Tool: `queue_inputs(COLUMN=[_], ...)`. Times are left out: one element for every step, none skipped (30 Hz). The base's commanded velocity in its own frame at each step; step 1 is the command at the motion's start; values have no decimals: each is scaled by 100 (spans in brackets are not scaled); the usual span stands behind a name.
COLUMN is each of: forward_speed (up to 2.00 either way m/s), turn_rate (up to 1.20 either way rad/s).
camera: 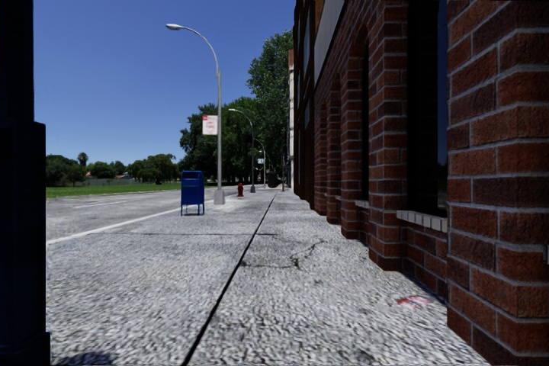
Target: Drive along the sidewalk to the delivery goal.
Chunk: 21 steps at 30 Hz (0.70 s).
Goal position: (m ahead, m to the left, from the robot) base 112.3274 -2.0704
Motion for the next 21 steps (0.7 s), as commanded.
queue_inputs(forward_speed=[191, 191, 191, 191, 191, 191, 191, 191, 191, 191, 191, 191, 191, 191, 191, 191, 191, 191, 191, 191, 191], turn_rate=[0, 0, 0, 0, 0, 0, 0, 0, 0, 0, 0, 0, 0, 0, 0, 0, 0, 0, 0, 0, 0])
